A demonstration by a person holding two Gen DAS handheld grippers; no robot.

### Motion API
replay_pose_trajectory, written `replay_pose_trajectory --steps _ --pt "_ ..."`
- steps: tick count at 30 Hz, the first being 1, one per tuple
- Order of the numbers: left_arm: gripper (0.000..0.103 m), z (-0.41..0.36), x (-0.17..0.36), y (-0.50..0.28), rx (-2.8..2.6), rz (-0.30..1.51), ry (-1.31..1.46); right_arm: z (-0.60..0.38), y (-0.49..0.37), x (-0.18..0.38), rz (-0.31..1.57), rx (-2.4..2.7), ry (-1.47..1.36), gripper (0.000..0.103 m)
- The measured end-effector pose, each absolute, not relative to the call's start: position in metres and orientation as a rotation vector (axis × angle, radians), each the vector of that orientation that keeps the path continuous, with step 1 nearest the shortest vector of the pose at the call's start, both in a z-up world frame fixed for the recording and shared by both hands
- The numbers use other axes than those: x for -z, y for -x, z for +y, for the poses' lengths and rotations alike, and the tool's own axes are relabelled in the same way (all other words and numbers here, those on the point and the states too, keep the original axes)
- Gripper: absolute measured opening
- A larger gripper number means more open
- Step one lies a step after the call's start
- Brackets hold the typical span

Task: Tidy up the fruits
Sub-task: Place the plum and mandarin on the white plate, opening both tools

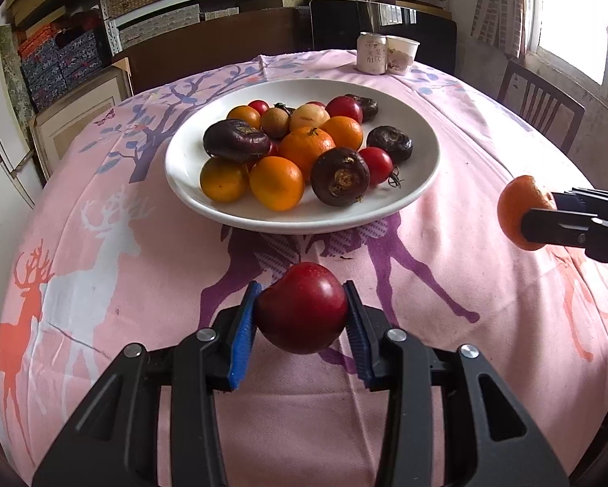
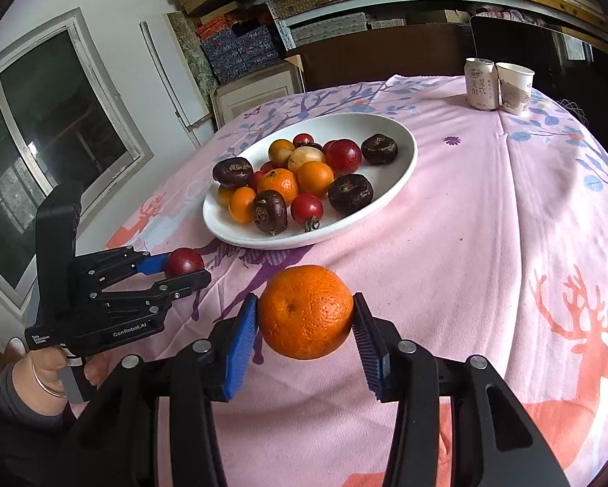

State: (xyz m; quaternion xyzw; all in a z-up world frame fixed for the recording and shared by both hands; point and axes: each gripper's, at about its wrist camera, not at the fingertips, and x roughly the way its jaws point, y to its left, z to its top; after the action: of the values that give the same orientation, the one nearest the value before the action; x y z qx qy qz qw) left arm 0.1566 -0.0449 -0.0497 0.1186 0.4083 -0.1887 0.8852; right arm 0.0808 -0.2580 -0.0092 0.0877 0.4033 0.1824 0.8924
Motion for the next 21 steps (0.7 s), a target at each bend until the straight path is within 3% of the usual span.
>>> replay_pose_trajectory --steps 16,17,18,20,21 --pt "0.04 -0.07 -0.003 -0.261 0.341 0.763 -0.154 -0.252 -0.208 -0.04 0.785 -0.344 -0.181 0.048" --pt "0.04 -0.071 -0.001 -0.268 0.341 0.774 -0.146 -0.251 -0.218 -0.039 0.787 -0.346 -0.183 0.05" --pt "0.04 -0.069 0.001 -0.276 0.35 0.792 -0.123 -0.25 -0.227 -0.038 0.789 -0.349 -0.184 0.065" --pt "0.052 -0.063 0.0 -0.282 0.337 0.81 -0.083 -0.25 -0.237 -0.035 0.801 -0.336 -0.182 0.077" --pt "0.072 -0.059 -0.002 -0.28 0.327 0.797 -0.07 -0.251 -0.237 -0.036 0.796 -0.335 -0.188 0.077"
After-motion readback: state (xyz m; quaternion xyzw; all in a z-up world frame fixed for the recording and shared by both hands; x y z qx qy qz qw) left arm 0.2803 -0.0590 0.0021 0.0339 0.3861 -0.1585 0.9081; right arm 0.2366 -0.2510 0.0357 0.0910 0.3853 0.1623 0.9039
